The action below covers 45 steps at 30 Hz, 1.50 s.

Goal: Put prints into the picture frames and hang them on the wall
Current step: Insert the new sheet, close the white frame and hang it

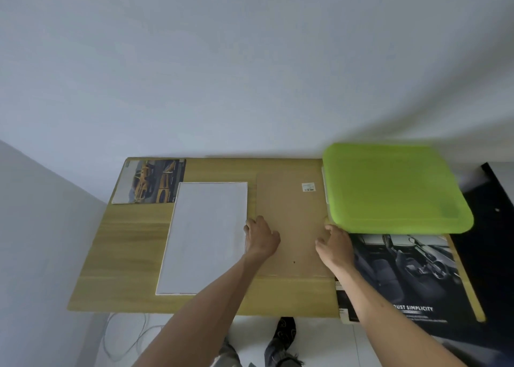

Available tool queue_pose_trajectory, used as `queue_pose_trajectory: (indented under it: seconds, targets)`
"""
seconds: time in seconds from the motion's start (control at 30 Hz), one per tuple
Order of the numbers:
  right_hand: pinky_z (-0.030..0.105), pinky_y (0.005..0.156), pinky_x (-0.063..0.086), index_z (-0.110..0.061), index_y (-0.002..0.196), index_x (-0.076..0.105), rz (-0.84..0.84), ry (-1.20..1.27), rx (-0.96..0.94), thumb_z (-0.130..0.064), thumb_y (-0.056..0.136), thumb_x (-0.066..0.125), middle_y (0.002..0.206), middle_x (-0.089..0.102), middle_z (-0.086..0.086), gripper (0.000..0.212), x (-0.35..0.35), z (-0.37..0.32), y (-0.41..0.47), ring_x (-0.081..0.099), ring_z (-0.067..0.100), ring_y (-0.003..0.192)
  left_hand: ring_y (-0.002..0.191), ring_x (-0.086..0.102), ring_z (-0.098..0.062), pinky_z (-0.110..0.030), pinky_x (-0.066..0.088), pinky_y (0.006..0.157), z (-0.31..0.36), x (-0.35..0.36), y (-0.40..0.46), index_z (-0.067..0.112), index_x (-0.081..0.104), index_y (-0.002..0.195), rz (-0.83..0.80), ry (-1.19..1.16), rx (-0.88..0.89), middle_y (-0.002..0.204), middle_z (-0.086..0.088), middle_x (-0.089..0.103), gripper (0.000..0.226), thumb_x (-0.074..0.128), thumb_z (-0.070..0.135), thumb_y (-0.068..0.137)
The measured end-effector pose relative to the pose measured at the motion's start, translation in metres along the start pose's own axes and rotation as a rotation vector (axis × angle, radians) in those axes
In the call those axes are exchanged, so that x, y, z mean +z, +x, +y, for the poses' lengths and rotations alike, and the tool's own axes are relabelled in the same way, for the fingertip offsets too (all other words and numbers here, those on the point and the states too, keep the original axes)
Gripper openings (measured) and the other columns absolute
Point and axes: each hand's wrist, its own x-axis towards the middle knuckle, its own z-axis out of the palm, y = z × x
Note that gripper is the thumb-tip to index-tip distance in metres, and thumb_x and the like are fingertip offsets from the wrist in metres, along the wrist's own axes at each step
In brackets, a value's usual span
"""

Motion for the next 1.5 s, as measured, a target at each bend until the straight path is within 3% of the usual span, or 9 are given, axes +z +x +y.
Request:
queue_pose_trajectory:
  seconds: [0.1, 0.23, 0.4, 0.57, 0.73, 0.9, 1.03, 1.37, 1.5]
  targets:
    - [0.04, 0.098, 0.047, -0.004, 0.125, 0.06, 0.002, 0.091, 0.018, -0.012, 0.086, 0.059, 0.127, 0.063, 0.018, 0.04, -0.005, -0.003, 0.003, 0.057, 0.035, 0.12, 0.128, 0.037, -0.03, -0.038, 0.041, 0.093, 0.002, -0.003, 0.005, 0.008, 0.035, 0.142, 0.035, -0.261, -0.121, 0.138, -0.011, 0.036, 0.062, 0.056, 0.016, 0.085]
    - [0.041, 0.097, 0.05, -0.009, 0.128, 0.06, -0.003, 0.197, 0.045, -0.013, 0.081, 0.06, 0.127, 0.064, 0.012, 0.048, -0.005, -0.004, 0.003, 0.059, 0.032, 0.116, 0.116, 0.053, -0.029, -0.041, 0.051, 0.092, -0.002, -0.014, 0.015, 0.009, 0.043, 0.14, 0.064, -0.438, -0.196, 0.133, -0.008, 0.047, 0.068, 0.062, 0.013, 0.075]
    - [0.041, 0.094, 0.052, -0.019, 0.13, 0.059, -0.006, 0.437, 0.176, -0.015, 0.079, 0.067, 0.125, 0.064, 0.01, 0.052, 0.002, -0.005, -0.004, 0.06, 0.029, 0.11, 0.076, 0.064, -0.025, -0.027, 0.053, 0.056, -0.012, -0.031, 0.015, 0.01, 0.068, 0.095, 0.081, -0.388, -0.062, 0.104, -0.016, 0.062, 0.036, 0.049, 0.001, 0.065]
    - [0.036, 0.095, 0.05, -0.012, 0.131, 0.06, -0.162, 0.558, 0.155, -0.004, 0.078, 0.076, 0.127, 0.062, 0.006, 0.056, 0.002, -0.011, -0.013, 0.059, 0.022, 0.109, 0.091, 0.063, -0.024, -0.034, 0.056, 0.076, -0.033, -0.065, 0.012, 0.021, 0.066, 0.121, 0.095, -0.278, 0.06, 0.109, -0.012, 0.06, 0.056, 0.059, 0.006, 0.068]
    - [0.025, 0.088, 0.04, -0.02, 0.132, 0.057, -0.286, 0.568, 0.022, 0.0, 0.072, 0.082, 0.122, 0.058, 0.005, 0.068, 0.004, -0.044, -0.023, 0.055, 0.015, 0.109, 0.091, 0.063, -0.021, -0.026, 0.05, 0.07, -0.062, -0.117, 0.002, 0.029, 0.051, 0.136, 0.012, -0.13, 0.18, 0.102, -0.003, 0.065, 0.068, 0.067, 0.008, 0.074]
    - [0.019, 0.073, 0.05, -0.025, 0.126, 0.061, -0.339, 0.607, -0.054, 0.003, 0.07, 0.083, 0.108, 0.068, 0.007, 0.067, 0.026, -0.086, -0.047, 0.068, 0.015, 0.09, 0.08, 0.062, -0.024, -0.031, 0.053, 0.068, -0.112, -0.16, -0.009, 0.02, 0.038, 0.145, 0.011, 0.037, 0.173, 0.091, -0.006, 0.064, 0.084, 0.072, 0.003, 0.071]
    - [0.026, 0.087, 0.052, -0.031, 0.124, 0.064, -0.288, 0.51, -0.114, -0.008, 0.066, 0.088, 0.111, 0.069, 0.008, 0.067, 0.063, -0.108, -0.071, 0.065, 0.02, 0.099, 0.077, 0.059, -0.019, -0.027, 0.048, 0.068, -0.155, -0.18, -0.019, 0.016, 0.024, 0.153, 0.024, -0.005, 0.119, 0.089, -0.004, 0.062, 0.095, 0.073, 0.001, 0.073]
    - [0.007, 0.071, 0.042, -0.027, 0.124, 0.065, -0.179, 0.468, -0.084, -0.004, 0.072, 0.082, 0.091, 0.071, -0.002, 0.06, 0.105, -0.116, -0.105, 0.061, 0.004, 0.084, 0.06, 0.052, -0.014, -0.023, 0.041, 0.047, -0.209, -0.181, -0.015, 0.021, 0.03, 0.151, -0.006, -0.075, 0.134, 0.096, -0.005, 0.061, 0.088, 0.069, -0.006, 0.076]
    - [0.007, 0.074, 0.044, -0.027, 0.124, 0.067, -0.146, 0.44, -0.082, -0.004, 0.072, 0.083, 0.101, 0.069, 0.003, 0.06, 0.109, -0.12, -0.105, 0.061, 0.006, 0.083, 0.067, 0.056, -0.016, -0.026, 0.045, 0.054, -0.216, -0.178, -0.009, 0.018, 0.029, 0.151, -0.026, -0.081, 0.125, 0.097, -0.005, 0.063, 0.088, 0.068, -0.006, 0.077]
